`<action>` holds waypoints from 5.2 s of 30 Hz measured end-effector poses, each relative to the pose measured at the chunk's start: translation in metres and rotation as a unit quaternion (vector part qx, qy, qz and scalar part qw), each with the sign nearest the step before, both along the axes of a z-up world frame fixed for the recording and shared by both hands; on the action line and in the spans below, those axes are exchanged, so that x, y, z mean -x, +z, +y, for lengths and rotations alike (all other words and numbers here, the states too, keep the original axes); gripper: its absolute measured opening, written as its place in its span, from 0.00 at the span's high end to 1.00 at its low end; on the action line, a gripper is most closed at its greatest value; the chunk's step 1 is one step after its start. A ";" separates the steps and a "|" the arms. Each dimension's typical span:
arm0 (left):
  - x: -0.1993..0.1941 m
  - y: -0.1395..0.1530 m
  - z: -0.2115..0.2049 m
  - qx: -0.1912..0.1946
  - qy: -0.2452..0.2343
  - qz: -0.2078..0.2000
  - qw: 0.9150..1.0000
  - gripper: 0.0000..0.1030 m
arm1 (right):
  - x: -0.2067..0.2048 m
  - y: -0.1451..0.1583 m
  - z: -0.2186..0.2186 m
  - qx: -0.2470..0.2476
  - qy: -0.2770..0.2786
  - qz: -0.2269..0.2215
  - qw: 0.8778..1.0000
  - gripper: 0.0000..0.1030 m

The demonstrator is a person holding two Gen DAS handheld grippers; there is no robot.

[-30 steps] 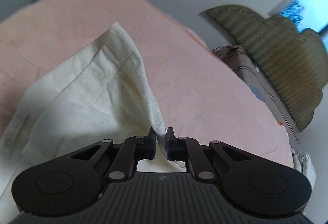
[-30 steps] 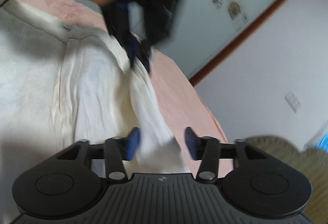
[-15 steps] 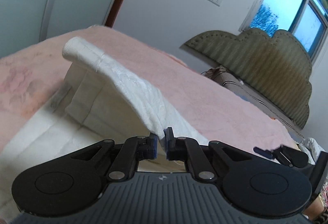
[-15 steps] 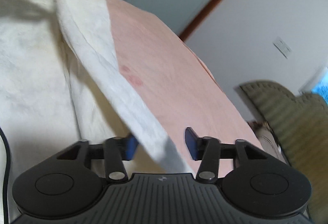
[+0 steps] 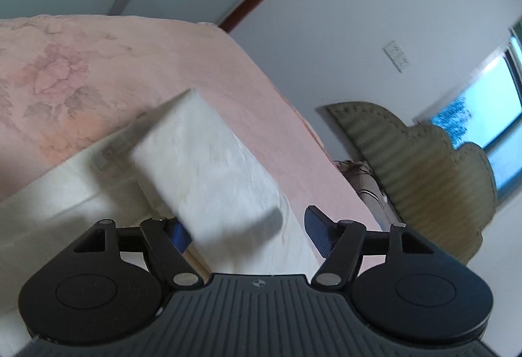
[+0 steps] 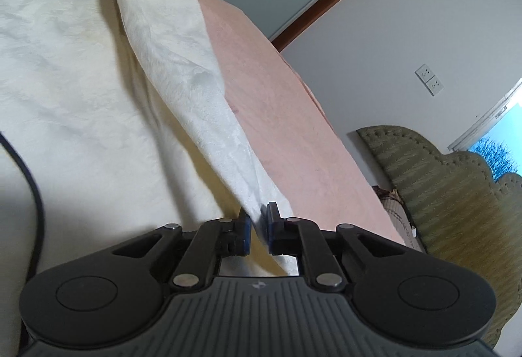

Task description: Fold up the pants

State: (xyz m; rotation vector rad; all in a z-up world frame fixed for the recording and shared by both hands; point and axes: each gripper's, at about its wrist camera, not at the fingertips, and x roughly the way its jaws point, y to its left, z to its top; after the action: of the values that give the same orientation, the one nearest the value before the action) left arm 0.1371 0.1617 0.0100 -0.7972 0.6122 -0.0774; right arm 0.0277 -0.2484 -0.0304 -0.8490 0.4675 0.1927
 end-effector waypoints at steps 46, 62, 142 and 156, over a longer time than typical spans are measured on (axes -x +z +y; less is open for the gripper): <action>0.119 -0.010 0.072 -0.105 -0.055 0.042 0.992 0.96 | 0.172 0.018 0.068 -0.108 -0.017 0.041 0.993 0.93; 0.122 -0.013 0.065 -0.173 -0.044 0.059 0.982 0.81 | 0.171 0.001 0.070 -0.123 -0.021 0.046 0.991 0.92; 0.158 -0.056 -0.294 -0.382 -0.345 -0.118 0.849 0.22 | 0.118 0.030 -0.285 -0.728 -0.322 -0.024 0.605 0.21; 0.157 -0.057 -0.295 -0.380 -0.345 -0.117 0.850 0.21 | 0.071 0.002 -0.308 -0.754 -0.315 -0.064 0.573 0.22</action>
State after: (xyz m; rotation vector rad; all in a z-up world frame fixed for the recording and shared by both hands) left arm -0.0196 -0.1331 -0.0470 0.2343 0.6035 -0.5501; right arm -0.0437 -0.5562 -0.0283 1.0413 0.2751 -0.1709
